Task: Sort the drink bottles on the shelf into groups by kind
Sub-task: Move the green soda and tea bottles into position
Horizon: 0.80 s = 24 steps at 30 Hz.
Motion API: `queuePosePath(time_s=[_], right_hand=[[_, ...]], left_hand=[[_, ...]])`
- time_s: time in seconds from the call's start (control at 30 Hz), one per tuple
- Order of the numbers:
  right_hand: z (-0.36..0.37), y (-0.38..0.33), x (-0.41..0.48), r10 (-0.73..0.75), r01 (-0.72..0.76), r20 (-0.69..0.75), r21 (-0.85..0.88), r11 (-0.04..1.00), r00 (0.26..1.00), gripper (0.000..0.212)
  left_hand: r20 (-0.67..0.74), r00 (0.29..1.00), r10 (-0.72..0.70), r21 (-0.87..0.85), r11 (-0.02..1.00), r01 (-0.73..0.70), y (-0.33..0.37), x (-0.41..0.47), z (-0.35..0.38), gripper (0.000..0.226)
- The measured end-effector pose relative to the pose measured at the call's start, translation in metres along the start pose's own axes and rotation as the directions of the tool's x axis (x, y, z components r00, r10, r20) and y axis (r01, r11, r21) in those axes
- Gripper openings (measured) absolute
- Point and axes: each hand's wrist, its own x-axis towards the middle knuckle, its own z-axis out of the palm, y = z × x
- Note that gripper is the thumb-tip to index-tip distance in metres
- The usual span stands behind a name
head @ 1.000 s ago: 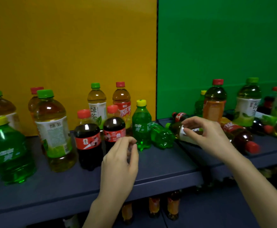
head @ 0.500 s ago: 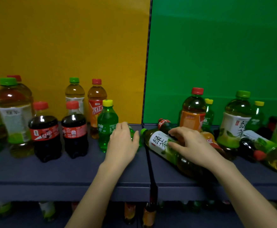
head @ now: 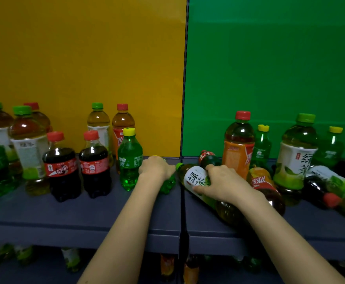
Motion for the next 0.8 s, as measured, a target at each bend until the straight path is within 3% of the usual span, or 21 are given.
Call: queuePosePath(time_s=[0.23, 0.5, 0.67, 0.8], right_hand=[[0.001, -0.011, -0.005, 0.04, -0.041, -0.022, -0.066, 0.997, 0.999, 0.061], [0.001, -0.01, -0.015, 0.01, -0.019, -0.151, -0.058, 0.998, 0.988, 0.048], [0.004, -0.007, -0.022, 0.001, 0.068, -0.389, 0.163, 0.984, 0.921, 0.05], [0.012, -0.017, -0.024, 0.075, 0.206, -0.561, 0.42, 0.884, 0.824, 0.05]], left_hand=[[0.123, 0.992, -0.036, -0.075, 0.996, 0.045, -0.006, 0.011, 0.005, 0.082], [-0.072, 0.996, 0.049, -0.26, 0.963, -0.066, -0.02, 0.0, 0.016, 0.071], [-0.249, 0.952, 0.178, -0.365, 0.893, -0.262, -0.033, -0.019, 0.024, 0.065], [-0.351, 0.912, 0.213, -0.444, 0.819, -0.362, -0.041, -0.03, 0.026, 0.075]])
